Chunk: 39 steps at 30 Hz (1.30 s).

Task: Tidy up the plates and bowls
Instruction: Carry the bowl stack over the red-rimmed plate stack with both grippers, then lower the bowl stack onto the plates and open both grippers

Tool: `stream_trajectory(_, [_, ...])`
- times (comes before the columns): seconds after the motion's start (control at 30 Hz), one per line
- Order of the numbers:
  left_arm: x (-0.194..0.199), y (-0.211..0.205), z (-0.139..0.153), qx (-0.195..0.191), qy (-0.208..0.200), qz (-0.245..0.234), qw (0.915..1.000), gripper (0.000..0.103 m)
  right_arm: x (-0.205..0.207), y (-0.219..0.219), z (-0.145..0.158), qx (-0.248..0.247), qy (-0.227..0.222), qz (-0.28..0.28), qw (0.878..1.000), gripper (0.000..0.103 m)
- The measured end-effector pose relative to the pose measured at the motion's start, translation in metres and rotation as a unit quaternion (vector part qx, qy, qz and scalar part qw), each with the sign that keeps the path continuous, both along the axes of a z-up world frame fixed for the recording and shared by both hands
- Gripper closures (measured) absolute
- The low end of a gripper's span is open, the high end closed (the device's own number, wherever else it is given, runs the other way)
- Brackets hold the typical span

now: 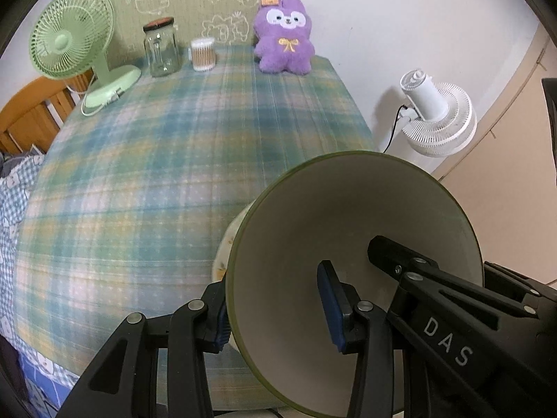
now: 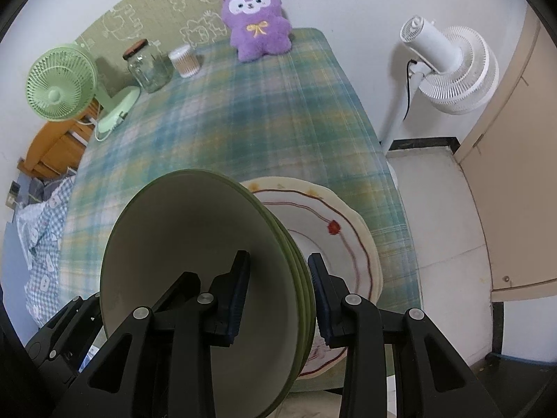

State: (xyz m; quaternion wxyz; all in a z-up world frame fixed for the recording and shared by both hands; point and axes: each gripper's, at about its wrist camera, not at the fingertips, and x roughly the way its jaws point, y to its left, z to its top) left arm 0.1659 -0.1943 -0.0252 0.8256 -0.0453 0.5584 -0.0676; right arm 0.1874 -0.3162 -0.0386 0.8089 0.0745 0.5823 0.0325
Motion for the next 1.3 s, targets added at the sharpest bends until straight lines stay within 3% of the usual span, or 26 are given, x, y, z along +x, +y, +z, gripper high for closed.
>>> stream_trajectory(0.3, [0.007,-0.015,-0.024,0.006,0.029,0.017,0.9994,0.061,0.011,-0.011,-0.026,0.002,0.029,0.016,0.999,0.064])
stream_trajectory(0.73, [0.014,-0.024,-0.023,0.037,0.0,0.016,0.9992,0.061,0.021,-0.014,-0.026,-0.004,0.015,0.036,0.999,0.064])
stream_trajectory(0.87, [0.01,-0.026,-0.026,0.034,0.004,0.0,0.9994,0.047,0.016,-0.01,-0.026,-0.013,0.01,0.05,0.999,0.063])
stream_trajectory(1.17, [0.001,-0.024,-0.025,0.038,0.0,-0.01,0.9992,0.036,0.009,-0.008,-0.024,-0.018,0.001,0.054,0.998,0.063])
stream_trajectory(1.3, [-0.002,-0.024,-0.019,0.041,-0.009,-0.011,0.9991,0.029,0.005,-0.01,-0.019,-0.037,-0.016,0.045,0.998,0.048])
